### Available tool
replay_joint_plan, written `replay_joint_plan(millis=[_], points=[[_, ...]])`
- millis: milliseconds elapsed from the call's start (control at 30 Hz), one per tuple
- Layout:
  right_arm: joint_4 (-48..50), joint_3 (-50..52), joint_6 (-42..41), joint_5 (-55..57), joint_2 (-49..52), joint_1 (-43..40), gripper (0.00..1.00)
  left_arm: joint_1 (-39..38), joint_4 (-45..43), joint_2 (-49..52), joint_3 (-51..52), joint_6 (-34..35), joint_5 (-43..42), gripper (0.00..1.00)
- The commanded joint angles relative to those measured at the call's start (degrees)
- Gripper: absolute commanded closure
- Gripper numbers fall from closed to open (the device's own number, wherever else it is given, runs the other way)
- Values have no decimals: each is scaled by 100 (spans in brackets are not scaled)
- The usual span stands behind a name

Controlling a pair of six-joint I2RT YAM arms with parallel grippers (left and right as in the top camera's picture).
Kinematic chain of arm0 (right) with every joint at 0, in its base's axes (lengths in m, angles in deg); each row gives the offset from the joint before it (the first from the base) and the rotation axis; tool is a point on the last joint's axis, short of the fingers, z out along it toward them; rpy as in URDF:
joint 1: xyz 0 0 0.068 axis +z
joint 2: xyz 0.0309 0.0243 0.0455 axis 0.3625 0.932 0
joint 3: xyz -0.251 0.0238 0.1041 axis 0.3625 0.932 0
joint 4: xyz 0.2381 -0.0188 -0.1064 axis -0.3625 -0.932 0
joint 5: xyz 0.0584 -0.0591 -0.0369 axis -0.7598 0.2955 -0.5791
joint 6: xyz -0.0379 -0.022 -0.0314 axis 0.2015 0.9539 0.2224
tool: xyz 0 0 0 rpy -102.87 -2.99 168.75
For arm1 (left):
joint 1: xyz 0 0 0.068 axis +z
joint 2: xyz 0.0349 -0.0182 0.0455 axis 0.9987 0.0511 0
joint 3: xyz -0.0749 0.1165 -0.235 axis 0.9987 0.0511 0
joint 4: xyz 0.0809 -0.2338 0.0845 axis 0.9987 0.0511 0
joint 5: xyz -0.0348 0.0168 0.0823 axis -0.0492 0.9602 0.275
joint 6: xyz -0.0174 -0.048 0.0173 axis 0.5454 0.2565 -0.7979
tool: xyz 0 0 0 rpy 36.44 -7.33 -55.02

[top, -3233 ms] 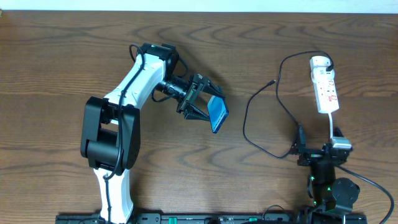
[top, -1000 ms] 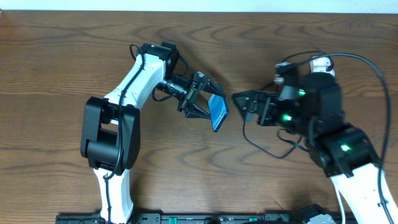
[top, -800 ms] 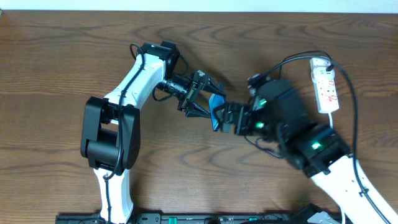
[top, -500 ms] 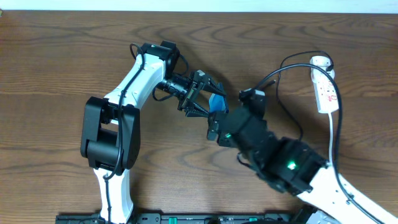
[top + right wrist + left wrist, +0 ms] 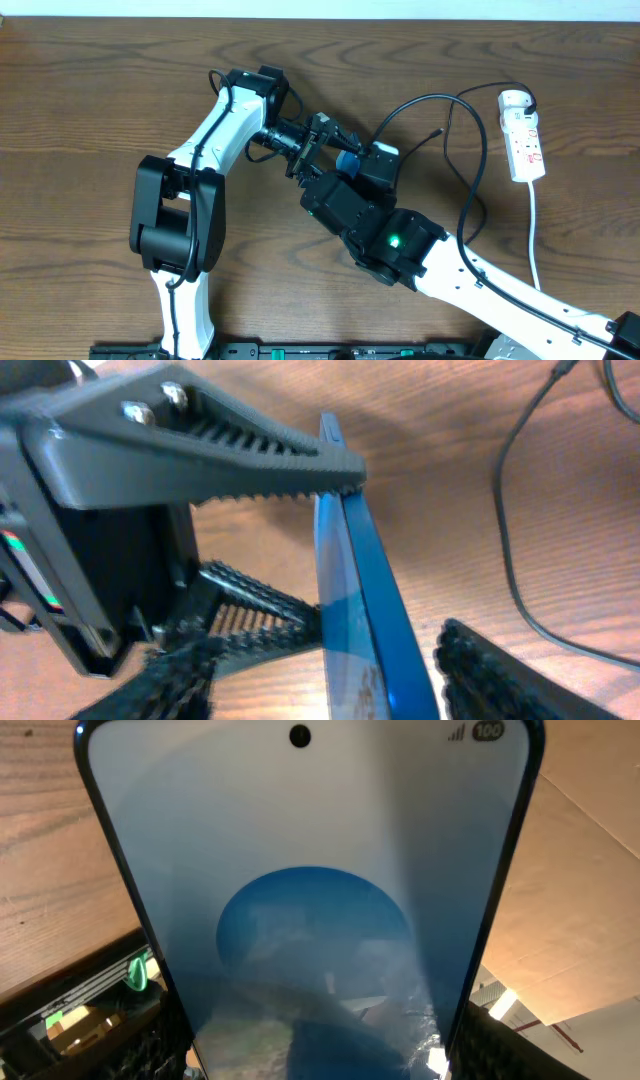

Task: Plug charger to phone and switch on socket
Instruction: 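Reach the right gripper to the phone and grasp its edge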

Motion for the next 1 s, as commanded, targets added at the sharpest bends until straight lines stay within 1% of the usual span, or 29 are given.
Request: replay_joint_plan(millis=[0, 67, 200, 333, 600, 733, 867, 967], points=[[94, -52, -76, 214, -15, 35, 38, 9, 15, -146, -22, -92, -249, 37], [105, -52, -76, 216, -15, 35, 43, 9, 15, -146, -22, -94, -249, 37], [101, -50, -76, 214, 9, 31, 44, 9, 15, -146, -22, -94, -249, 37], [103, -48, -76, 214, 111, 28, 49, 9, 15, -146, -22, -94, -249, 37], [140, -48, -79, 214, 219, 28, 65, 9, 15, -146, -22, -94, -247, 37], [144, -48, -76, 214, 219, 28, 77, 9, 15, -146, -22, -96, -247, 37], [144, -48, -76, 221, 219, 28, 84, 9, 15, -146, -22, -96, -249, 37], [142, -48, -76, 216, 208, 28, 91, 9, 15, -146, -22, -96, -247, 37]])
